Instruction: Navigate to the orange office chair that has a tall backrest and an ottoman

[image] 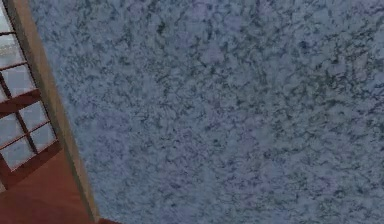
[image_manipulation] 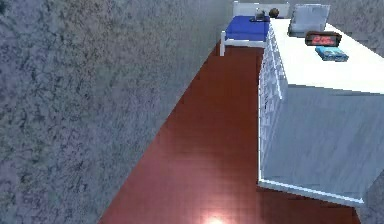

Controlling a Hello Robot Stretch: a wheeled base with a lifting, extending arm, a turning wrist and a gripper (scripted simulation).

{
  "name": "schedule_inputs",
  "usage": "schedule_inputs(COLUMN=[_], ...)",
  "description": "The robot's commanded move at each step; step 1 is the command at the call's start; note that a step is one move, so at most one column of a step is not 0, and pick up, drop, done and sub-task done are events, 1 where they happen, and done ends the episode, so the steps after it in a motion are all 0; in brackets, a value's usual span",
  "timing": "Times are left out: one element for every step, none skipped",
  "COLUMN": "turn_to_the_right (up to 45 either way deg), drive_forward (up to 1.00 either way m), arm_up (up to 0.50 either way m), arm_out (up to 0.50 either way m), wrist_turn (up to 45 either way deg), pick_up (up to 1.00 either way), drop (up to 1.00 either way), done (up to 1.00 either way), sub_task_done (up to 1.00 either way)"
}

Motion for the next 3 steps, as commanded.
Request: schedule_inputs(turn_to_the_right=[15.0, 0.0, -45.0], drive_forward=[0.00, 0.30, 0.00], arm_up=[0.00, 0.00, 0.00], arm_out=[0.00, 0.00, 0.00], wrist_turn=[0.0, 0.0, 0.0], pick_up=[0.00, 0.00, 0.00], drop=[0.00, 0.00, 0.00], done=[0.00, 0.00, 0.00], sub_task_done=[0.00, 0.00, 0.00])
